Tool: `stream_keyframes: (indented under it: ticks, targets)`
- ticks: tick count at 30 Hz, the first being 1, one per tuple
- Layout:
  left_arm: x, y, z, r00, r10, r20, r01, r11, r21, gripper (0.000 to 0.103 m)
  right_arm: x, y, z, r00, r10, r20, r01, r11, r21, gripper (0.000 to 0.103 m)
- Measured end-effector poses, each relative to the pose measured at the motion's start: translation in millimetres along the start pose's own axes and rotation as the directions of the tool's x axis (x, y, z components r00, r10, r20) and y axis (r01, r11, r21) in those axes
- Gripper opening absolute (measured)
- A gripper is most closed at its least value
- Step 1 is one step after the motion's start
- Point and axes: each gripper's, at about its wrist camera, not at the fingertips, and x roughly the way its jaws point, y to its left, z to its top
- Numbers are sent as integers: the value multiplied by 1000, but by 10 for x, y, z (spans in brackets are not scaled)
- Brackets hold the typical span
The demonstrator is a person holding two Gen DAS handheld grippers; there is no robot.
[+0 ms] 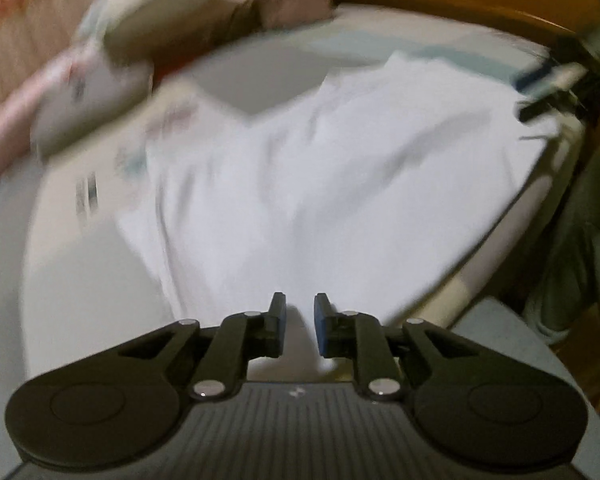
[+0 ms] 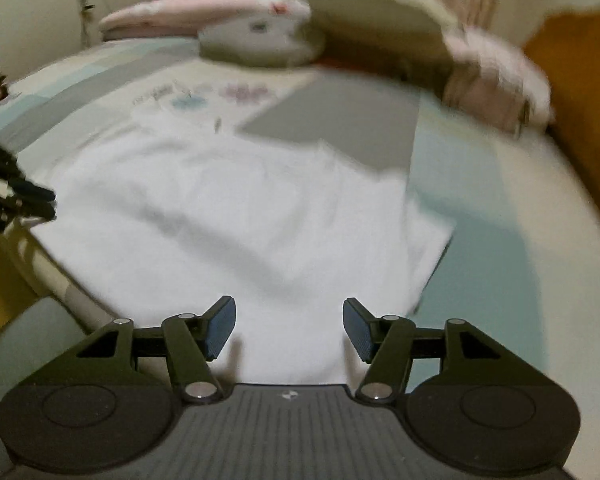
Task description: Fold clothes
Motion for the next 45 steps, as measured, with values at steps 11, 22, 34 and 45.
stream_keyframes:
  ticks: [11, 22, 34, 45]
  targets:
    - [-233, 357, 273, 990, 49, 136, -28, 988, -150, 58, -190, -205, 35, 991, -51, 120, 27, 981, 194, 97]
    - [873, 927, 719, 988, -45, 149, 83, 963, -257, 64, 743, -238, 486, 991, -61, 123, 32, 973, 231, 103]
    - [876, 1023, 789, 993, -12, 117, 43, 963, -265, 61, 802, -240, 326, 986, -70, 153, 36, 976, 215, 103]
    - [529, 704, 492, 997, -40, 71, 57, 963, -264, 68, 605, -269, 341, 966, -30, 255, -38, 966, 257, 103]
